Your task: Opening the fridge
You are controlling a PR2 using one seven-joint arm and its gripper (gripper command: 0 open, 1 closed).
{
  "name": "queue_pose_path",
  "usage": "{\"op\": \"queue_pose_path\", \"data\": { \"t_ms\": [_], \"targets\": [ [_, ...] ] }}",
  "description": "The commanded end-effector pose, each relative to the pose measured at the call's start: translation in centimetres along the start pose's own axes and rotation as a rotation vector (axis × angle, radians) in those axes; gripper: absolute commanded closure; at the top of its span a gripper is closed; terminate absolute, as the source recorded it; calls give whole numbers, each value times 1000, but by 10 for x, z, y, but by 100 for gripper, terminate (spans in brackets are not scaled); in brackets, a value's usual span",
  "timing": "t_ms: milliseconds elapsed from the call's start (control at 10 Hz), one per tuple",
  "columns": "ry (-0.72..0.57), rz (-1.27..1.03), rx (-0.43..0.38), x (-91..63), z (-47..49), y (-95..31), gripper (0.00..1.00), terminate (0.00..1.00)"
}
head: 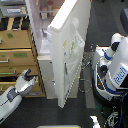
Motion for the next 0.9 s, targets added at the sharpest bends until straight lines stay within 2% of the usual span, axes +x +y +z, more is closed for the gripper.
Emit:
{"op": "queue_pose_path", "data": {
  "t_ms": [100, 300, 500, 600, 700, 900],
  "targets": [
    [158, -170, 98, 418, 95, -265, 0, 0],
    [107, -385, 108, 452, 158, -447, 0, 0],
    [-17, -708, 50, 448, 179, -625, 0, 0],
    [-46, -832, 8, 396, 216, -750, 0, 0],
    [-47, -946, 3, 345, 228, -847, 0, 0],
    [-38, -970, 7, 325, 227, -882, 0, 0]
  ]
}}
